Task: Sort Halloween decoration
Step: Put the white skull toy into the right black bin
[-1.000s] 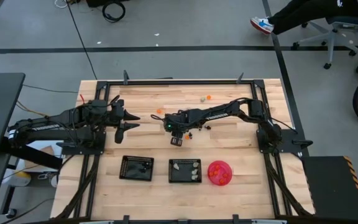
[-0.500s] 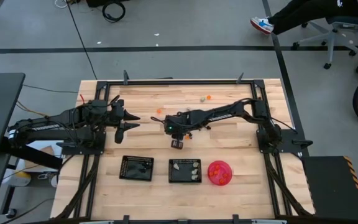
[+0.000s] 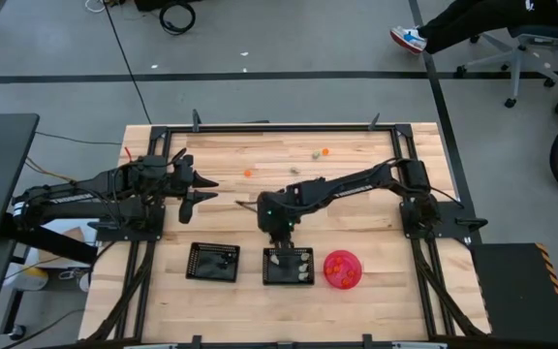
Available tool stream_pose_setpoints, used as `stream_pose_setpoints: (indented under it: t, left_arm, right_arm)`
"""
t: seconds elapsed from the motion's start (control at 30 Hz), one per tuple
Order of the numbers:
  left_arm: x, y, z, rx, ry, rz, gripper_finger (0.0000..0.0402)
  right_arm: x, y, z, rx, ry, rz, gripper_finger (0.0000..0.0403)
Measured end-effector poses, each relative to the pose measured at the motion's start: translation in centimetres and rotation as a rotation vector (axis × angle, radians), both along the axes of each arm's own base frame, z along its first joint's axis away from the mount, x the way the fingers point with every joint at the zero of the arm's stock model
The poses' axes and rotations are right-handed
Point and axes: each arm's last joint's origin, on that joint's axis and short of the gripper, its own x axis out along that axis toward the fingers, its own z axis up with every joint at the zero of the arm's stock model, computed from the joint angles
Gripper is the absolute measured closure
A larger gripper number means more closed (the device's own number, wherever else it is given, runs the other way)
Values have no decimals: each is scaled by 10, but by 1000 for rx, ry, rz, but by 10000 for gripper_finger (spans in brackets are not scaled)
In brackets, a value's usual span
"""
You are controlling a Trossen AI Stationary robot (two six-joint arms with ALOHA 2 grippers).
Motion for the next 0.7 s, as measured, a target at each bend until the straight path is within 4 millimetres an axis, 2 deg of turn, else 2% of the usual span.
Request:
stream_pose_setpoints:
  t: [0.17,0.33,0.7]
  left_arm:
    - [0,0,0,0,1,0,285]
    - [0,0,0,0,0,0,285]
    - [0,0,0,0,0,0,285]
  right_arm:
    - [-6,25,-1,-13,15,113,304]
    - [-9,43,-2,-40,17,144,304]
    - [-15,70,-2,-85,22,186,304]
